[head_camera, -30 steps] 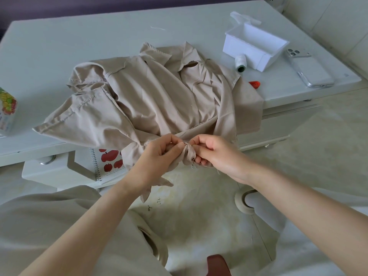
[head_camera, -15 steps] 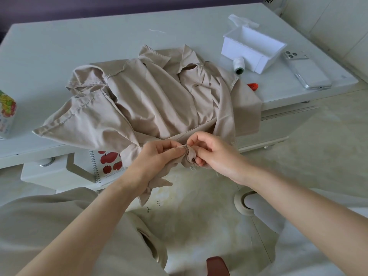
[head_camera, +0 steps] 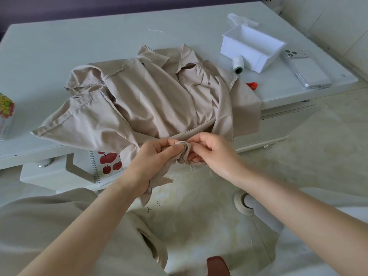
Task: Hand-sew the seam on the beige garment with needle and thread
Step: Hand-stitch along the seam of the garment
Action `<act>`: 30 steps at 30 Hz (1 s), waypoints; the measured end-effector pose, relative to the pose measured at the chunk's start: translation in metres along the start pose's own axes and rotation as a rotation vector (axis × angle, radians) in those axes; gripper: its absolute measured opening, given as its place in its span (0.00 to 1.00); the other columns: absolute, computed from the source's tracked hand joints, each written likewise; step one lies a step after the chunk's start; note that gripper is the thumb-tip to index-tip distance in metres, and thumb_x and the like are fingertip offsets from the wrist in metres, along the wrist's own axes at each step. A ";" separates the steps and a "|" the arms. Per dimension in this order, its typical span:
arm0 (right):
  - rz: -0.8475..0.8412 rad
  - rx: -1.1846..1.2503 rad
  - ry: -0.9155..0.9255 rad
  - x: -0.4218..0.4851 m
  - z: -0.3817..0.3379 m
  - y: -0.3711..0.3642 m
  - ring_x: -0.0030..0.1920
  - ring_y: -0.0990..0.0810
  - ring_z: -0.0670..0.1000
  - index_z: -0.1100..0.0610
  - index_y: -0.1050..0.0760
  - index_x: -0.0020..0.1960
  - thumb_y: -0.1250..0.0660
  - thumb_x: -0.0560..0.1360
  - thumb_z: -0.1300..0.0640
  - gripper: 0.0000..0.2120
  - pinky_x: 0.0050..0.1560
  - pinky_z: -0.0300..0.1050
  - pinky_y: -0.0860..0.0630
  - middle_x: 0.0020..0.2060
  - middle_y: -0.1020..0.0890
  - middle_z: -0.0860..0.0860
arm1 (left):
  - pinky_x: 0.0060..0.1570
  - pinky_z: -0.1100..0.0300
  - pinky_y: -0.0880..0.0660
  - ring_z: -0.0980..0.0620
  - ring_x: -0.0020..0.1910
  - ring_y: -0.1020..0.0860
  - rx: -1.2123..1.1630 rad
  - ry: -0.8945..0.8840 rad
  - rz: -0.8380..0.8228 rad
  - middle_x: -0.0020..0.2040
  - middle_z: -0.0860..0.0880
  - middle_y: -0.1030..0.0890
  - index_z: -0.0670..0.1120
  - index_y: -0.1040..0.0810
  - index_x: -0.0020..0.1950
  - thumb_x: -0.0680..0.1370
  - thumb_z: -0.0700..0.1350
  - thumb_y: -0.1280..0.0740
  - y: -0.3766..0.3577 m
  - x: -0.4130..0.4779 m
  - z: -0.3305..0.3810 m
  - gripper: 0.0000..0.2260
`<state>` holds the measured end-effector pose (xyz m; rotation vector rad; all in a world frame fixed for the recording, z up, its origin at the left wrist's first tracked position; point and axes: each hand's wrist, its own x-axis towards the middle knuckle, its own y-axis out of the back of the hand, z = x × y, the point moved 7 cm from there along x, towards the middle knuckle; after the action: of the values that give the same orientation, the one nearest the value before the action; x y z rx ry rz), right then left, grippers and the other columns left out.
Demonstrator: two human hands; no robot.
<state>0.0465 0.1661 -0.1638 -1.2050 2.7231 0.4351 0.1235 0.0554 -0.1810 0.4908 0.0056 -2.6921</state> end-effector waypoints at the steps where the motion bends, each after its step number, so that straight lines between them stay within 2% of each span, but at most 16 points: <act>1: -0.008 -0.024 0.011 -0.001 -0.002 -0.002 0.37 0.19 0.42 0.56 0.22 0.48 0.40 0.79 0.62 0.08 0.39 0.32 0.24 0.36 0.17 0.48 | 0.37 0.70 0.27 0.57 0.37 0.24 0.013 -0.003 0.001 0.38 0.47 0.18 0.43 0.18 0.44 0.78 0.44 0.34 -0.001 0.000 0.000 0.07; 6: 0.054 -0.242 0.116 -0.004 -0.007 0.000 0.43 0.20 0.42 0.52 0.24 0.55 0.42 0.80 0.57 0.09 0.47 0.36 0.23 0.42 0.19 0.45 | 0.32 0.70 0.27 0.58 0.35 0.25 0.011 0.023 0.025 0.39 0.45 0.20 0.40 0.18 0.47 0.78 0.44 0.34 0.001 -0.001 -0.001 0.09; 10: 0.059 -0.332 0.279 -0.009 -0.019 -0.001 0.49 0.23 0.39 0.52 0.25 0.57 0.37 0.79 0.59 0.08 0.50 0.32 0.27 0.51 0.21 0.45 | 0.35 0.68 0.24 0.52 0.44 0.22 -0.014 0.053 0.025 0.43 0.44 0.16 0.43 0.18 0.47 0.77 0.46 0.33 0.002 -0.001 -0.003 0.08; 12: 0.033 -0.370 0.331 -0.010 -0.022 -0.004 0.48 0.23 0.40 0.52 0.24 0.55 0.34 0.77 0.60 0.08 0.49 0.32 0.27 0.49 0.21 0.44 | 0.32 0.67 0.23 0.52 0.46 0.22 -0.009 0.078 0.024 0.42 0.46 0.15 0.44 0.17 0.48 0.77 0.47 0.34 0.001 -0.003 -0.003 0.08; 16: 0.072 -0.460 0.434 -0.012 -0.026 -0.005 0.43 0.25 0.39 0.53 0.22 0.52 0.31 0.75 0.60 0.06 0.48 0.36 0.25 0.45 0.23 0.43 | 0.27 0.66 0.25 0.54 0.43 0.24 -0.009 0.096 -0.011 0.35 0.52 0.17 0.44 0.18 0.46 0.78 0.46 0.35 -0.005 -0.007 0.000 0.09; 21: 0.134 -0.466 0.524 -0.014 -0.033 -0.002 0.44 0.23 0.44 0.56 0.20 0.45 0.30 0.74 0.59 0.01 0.46 0.43 0.24 0.42 0.21 0.45 | 0.25 0.62 0.25 0.53 0.47 0.23 -0.012 0.136 -0.051 0.43 0.47 0.15 0.47 0.18 0.45 0.76 0.48 0.32 -0.006 -0.009 -0.005 0.06; 26: 0.115 -0.414 0.599 -0.018 -0.042 -0.006 0.49 0.23 0.49 0.58 0.23 0.43 0.32 0.75 0.60 0.02 0.53 0.45 0.27 0.43 0.20 0.47 | 0.25 0.61 0.24 0.50 0.51 0.21 -0.009 0.119 -0.044 0.43 0.48 0.15 0.47 0.18 0.49 0.77 0.48 0.33 -0.008 -0.008 -0.005 0.07; 27: 0.088 -0.365 0.568 -0.019 -0.042 -0.008 0.50 0.22 0.49 0.57 0.23 0.43 0.33 0.75 0.60 0.02 0.54 0.45 0.27 0.43 0.19 0.47 | 0.24 0.61 0.24 0.52 0.50 0.20 -0.010 0.111 -0.038 0.42 0.49 0.15 0.47 0.19 0.50 0.78 0.49 0.34 -0.008 -0.008 -0.005 0.07; 28: 0.047 -0.289 0.506 -0.019 -0.041 -0.009 0.51 0.22 0.48 0.56 0.24 0.44 0.34 0.76 0.60 0.03 0.54 0.43 0.27 0.43 0.18 0.47 | 0.24 0.62 0.24 0.57 0.44 0.20 -0.008 0.110 -0.026 0.38 0.52 0.15 0.47 0.19 0.51 0.78 0.49 0.35 -0.008 -0.008 -0.004 0.08; 30: -0.039 -0.092 0.351 -0.022 -0.036 -0.011 0.47 0.20 0.43 0.54 0.27 0.44 0.37 0.78 0.60 0.05 0.51 0.36 0.28 0.40 0.17 0.46 | 0.22 0.64 0.26 0.65 0.28 0.24 0.009 0.132 0.013 0.27 0.58 0.21 0.46 0.20 0.50 0.79 0.48 0.36 -0.006 -0.008 -0.007 0.08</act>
<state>0.0693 0.1627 -0.1273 -1.4818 2.9900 0.3782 0.1305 0.0646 -0.1848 0.6680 0.0274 -2.6430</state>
